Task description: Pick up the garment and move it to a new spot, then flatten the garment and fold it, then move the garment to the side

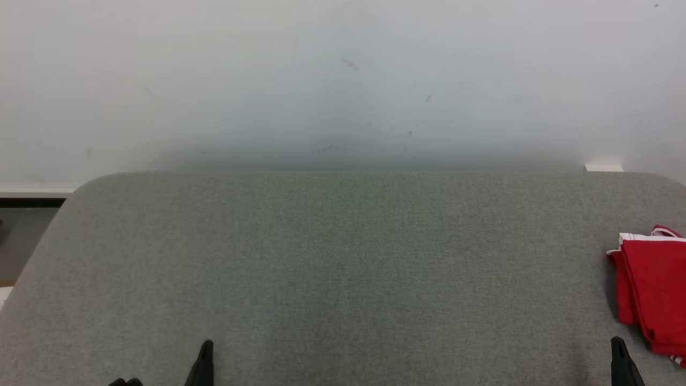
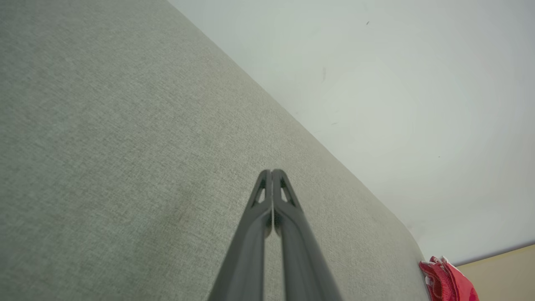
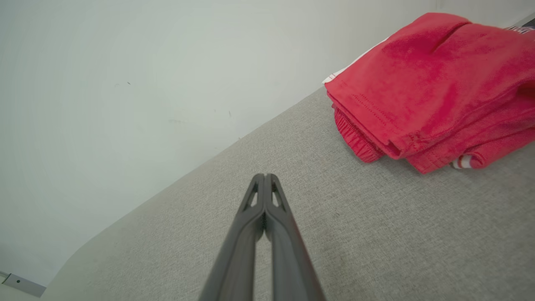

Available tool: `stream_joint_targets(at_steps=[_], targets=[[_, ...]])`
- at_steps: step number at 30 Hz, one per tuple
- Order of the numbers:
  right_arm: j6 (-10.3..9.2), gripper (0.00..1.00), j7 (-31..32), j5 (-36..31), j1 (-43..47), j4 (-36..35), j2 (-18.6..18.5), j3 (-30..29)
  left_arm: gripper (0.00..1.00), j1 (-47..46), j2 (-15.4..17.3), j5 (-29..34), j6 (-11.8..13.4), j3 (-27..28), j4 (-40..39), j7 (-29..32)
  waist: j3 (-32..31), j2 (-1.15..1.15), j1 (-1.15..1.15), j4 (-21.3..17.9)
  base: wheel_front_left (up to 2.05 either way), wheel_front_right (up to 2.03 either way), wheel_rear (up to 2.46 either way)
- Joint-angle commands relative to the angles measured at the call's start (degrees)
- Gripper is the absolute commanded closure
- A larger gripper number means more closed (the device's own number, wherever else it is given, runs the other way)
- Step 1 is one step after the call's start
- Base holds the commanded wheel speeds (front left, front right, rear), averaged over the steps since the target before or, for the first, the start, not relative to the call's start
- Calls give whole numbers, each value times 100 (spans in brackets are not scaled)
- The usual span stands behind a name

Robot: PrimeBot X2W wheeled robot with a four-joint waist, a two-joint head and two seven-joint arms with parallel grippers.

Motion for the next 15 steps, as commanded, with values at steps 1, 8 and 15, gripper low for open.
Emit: stream_joint_targets(at_steps=[1, 8, 15], targets=[[-4, 100, 30, 177, -158, -39, -64, -15, 100, -150, 61, -175, -21, 40, -78, 31, 2, 0, 0, 0, 0, 0, 0], [-5, 100, 169, 734, -260, -23, -69, -27, 100, -234, 74, -709, -63, 135, -74, 164, 21, 0, 0, -2, 0, 0, 0], [-5, 100, 299, 1251, -353, -8, -74, -39, 100, -308, 85, -1208, -100, 217, -70, 282, 41, 0, 0, -3, 0, 0, 0]])
